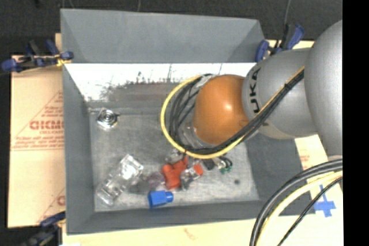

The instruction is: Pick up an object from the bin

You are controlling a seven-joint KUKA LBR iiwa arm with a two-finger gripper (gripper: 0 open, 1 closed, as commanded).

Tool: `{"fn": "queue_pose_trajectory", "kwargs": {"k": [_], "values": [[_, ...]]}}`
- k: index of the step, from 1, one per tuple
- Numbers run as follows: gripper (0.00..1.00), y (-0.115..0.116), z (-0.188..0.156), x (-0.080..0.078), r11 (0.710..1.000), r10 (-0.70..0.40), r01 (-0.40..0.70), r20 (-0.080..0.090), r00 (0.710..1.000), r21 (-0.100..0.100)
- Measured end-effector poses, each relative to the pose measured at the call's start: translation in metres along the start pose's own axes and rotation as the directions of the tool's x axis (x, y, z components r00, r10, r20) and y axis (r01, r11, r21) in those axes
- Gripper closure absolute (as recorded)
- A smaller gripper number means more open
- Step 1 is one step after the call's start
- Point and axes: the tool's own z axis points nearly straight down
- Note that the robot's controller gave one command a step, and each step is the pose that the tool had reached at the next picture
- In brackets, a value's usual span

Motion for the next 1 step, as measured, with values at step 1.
{"fn": "queue_pose_trajectory", "kwargs": {"k": [1], "values": [[1.00, -0.0013, -0.0305, -0.0012, 1.000, 0.004, -0.004, 0.002, 1.000, 0.001]]}}
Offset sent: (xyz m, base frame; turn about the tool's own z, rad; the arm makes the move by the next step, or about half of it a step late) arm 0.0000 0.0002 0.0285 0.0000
